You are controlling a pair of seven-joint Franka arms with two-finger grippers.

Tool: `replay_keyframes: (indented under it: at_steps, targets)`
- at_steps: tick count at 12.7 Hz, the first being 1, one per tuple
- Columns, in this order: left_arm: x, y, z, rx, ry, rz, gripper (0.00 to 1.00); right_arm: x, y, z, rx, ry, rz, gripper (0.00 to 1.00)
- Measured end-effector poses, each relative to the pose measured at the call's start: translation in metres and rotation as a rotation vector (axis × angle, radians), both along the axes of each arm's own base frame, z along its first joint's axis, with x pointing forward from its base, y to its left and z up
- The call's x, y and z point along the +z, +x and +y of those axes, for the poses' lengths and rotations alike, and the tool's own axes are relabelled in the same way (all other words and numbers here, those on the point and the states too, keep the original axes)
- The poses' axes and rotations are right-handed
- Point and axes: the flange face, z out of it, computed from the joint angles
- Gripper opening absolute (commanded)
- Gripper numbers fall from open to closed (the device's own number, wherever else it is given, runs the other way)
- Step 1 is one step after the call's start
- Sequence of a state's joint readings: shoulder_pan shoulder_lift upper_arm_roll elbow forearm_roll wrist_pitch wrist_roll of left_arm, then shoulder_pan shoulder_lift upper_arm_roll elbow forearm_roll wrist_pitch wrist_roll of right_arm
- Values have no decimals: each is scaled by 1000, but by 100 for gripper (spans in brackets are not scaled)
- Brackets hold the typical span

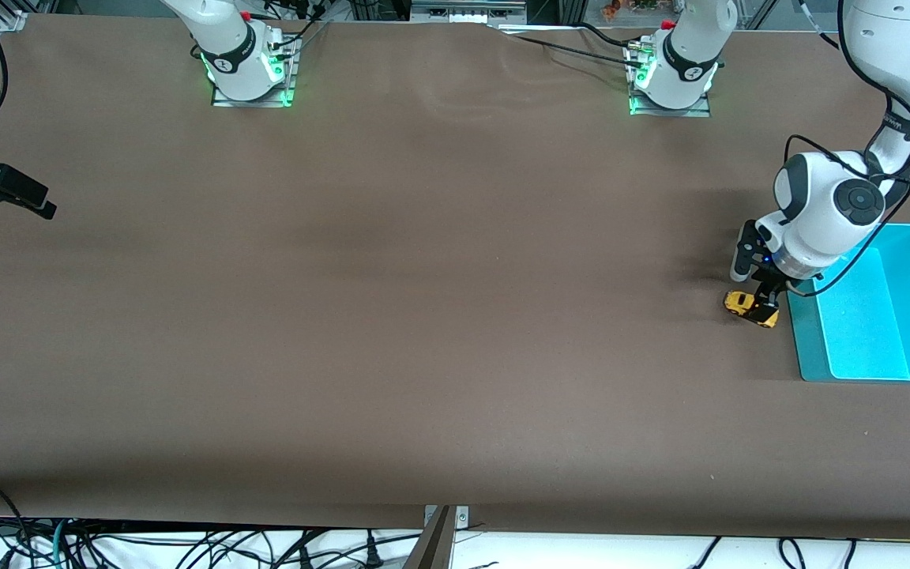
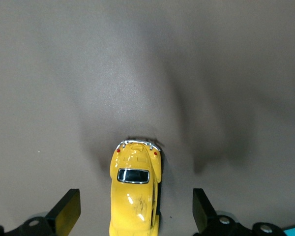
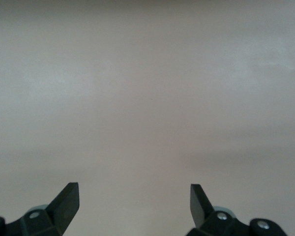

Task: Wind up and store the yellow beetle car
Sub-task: 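Lower the left gripper onto the yellow car beside the bin and grasp it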

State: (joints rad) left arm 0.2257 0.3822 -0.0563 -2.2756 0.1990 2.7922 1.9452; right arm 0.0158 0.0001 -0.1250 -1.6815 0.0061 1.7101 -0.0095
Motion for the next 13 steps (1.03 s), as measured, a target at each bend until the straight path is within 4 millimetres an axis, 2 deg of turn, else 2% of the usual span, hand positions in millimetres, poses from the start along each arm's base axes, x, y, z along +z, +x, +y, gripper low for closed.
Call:
replay_keyframes:
  at_steps: [7,8,10,11,13]
  targets:
    - [-11,-1,-1,-2,-6,-4,99,-3,0,-4,-4,0,5,100]
    - [-12,0,0,-2,-6,-4,91,-3,0,-4,-3,0,7,100]
    - [-14,-1,5,8,-2,-2,62,-4,-1,-4,-2,1,17,100]
    - [-14,-1,8,12,-1,-3,57,-4,-2,-4,-1,2,24,100]
    - [-13,0,9,14,0,-7,39,-5,-3,-4,-1,4,38,100]
